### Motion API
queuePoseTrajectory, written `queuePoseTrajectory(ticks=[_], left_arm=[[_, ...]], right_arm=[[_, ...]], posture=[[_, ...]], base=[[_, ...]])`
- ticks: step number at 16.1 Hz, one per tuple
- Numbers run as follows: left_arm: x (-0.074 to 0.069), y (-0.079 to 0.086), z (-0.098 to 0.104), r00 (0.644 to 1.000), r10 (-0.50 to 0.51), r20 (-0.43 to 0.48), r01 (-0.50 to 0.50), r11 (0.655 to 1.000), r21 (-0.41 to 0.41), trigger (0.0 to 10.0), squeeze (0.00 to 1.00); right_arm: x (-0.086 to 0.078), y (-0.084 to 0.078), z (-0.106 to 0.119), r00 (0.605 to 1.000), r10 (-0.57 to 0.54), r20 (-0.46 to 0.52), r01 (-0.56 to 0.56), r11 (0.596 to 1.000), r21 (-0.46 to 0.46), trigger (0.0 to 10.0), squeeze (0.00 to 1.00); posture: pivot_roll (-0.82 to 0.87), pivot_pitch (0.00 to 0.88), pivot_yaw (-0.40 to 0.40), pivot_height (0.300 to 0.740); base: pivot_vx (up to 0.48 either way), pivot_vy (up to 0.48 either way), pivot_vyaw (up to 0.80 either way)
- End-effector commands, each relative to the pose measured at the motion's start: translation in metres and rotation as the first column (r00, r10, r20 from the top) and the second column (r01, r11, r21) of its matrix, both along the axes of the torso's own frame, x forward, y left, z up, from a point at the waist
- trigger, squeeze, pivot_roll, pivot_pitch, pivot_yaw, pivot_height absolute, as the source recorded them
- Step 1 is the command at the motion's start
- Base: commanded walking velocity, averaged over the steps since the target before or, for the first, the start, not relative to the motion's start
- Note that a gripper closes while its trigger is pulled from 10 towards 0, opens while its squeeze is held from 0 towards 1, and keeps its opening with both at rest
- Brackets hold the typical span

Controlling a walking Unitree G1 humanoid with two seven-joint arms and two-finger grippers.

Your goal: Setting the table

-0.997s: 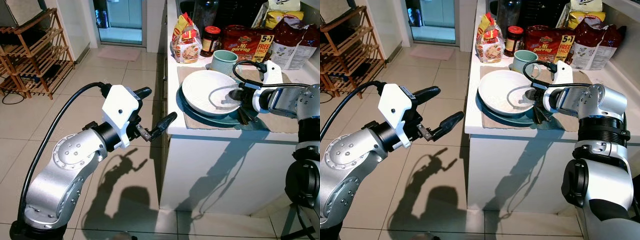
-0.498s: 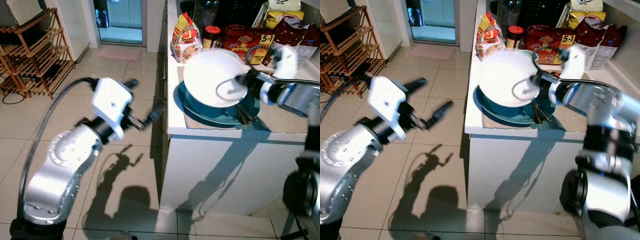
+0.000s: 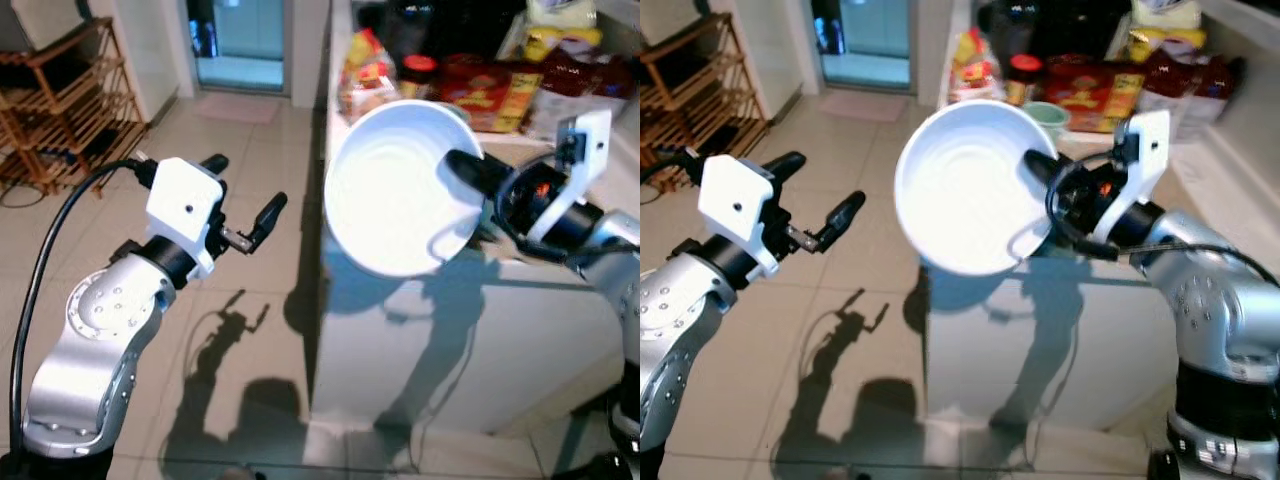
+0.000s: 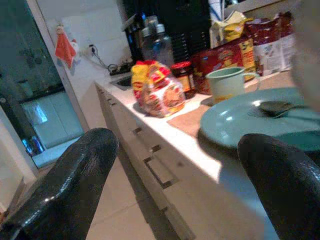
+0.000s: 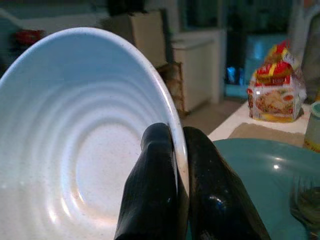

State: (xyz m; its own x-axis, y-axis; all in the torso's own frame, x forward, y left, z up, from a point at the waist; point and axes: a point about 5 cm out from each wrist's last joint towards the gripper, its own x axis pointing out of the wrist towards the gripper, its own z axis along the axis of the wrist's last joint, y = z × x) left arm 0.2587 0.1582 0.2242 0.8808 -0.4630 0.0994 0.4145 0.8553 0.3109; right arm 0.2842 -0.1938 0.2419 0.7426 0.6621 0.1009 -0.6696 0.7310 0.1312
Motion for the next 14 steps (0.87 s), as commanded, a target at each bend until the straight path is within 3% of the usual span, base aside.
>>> queuePoseTrajectory(ticks=[1,4,11,14], left_arm=[[0.002,-0.004,0.003,1.0,-0.002,0.023,0.002,1.0,-0.001,10.0,0.0],[0.003,-0.011,0.005,0.999,-0.004,0.047,0.005,1.0,-0.003,10.0,0.0],[0.013,-0.016,0.001,0.992,0.099,0.072,-0.1,0.995,0.009,10.0,0.0],[0.014,-0.013,0.002,0.991,0.11,0.079,-0.112,0.994,0.018,10.0,0.0]], right_arm=[[-0.003,0.0,0.004,0.999,-0.01,0.049,0.01,1.0,0.004,10.0,0.0],[-0.002,0.01,-0.008,0.998,-0.043,0.05,0.041,0.998,0.043,10.0,0.0],[0.002,0.031,-0.006,0.98,-0.162,0.116,0.146,0.98,0.136,10.0,0.0],[0.003,0.028,-0.007,0.975,-0.192,0.114,0.176,0.975,0.134,10.0,0.0]], posture=[[0.0,0.0,-0.042,0.74],[0.0,0.0,-0.042,0.74],[0.0,0.0,-0.047,0.74],[0.0,0.0,-0.046,0.74]], base=[[0.0,-0.48,0.0],[0.0,-0.48,0.0],[0.0,-0.48,0.0],[0.0,-0.48,0.73]])
